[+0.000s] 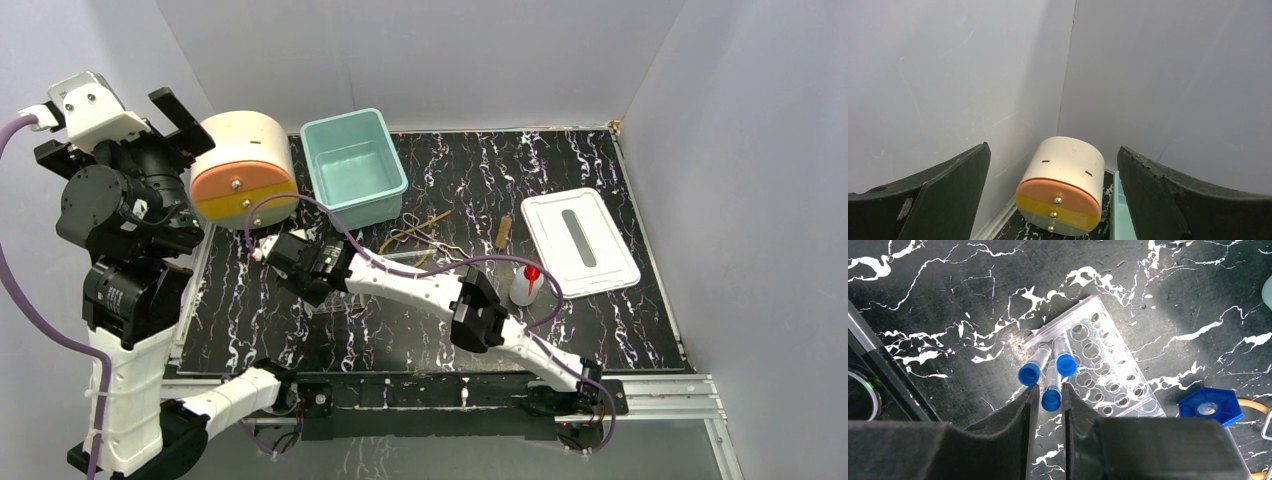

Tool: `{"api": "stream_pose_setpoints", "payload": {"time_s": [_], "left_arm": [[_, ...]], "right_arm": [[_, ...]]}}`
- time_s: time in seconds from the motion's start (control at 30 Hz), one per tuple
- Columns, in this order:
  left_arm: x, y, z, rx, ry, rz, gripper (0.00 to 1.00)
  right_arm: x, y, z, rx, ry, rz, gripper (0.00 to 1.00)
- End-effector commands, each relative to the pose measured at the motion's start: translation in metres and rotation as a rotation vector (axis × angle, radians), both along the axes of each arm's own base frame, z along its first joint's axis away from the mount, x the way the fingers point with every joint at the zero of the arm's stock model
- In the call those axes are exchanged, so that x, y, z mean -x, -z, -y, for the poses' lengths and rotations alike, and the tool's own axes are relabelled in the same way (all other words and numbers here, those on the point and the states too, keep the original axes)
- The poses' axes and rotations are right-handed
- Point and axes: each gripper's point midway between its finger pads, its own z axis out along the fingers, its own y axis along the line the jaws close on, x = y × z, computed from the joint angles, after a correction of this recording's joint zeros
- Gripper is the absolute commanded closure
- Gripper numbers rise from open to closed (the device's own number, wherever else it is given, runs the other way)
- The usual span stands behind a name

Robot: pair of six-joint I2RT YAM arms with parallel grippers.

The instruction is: Organize the chemistry lab equipment

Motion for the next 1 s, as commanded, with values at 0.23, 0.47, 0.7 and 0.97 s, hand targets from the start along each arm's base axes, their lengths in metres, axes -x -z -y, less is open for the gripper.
{"api": "stream_pose_setpoints", "payload": {"time_s": [0.23, 0.47, 0.7, 0.97], "left_arm": [[0.008, -0.003, -0.005, 0.006, -0.015, 0.015, 0.02], [0.007, -0.002, -0.004, 0.008, -0.009, 0.015, 0.02], [0.005, -0.001, -0.002, 0.009, -0.003, 0.013, 0.02], [0.003, 0.001, -0.001, 0.007, -0.003, 0.005, 0.02]], "right_arm": [[0.001, -0.021, -0.012, -0.056, -0.007, 0.046, 0.65], [-0.004, -0.033, -0.007, -0.060, 0.024, 0.075, 0.63], [-0.010, -0.045, -0.002, -0.067, 0.051, 0.110, 0.61], [-0.004, -0.051, -0.003, -0.099, 0.024, 0.088, 0.59]]}}
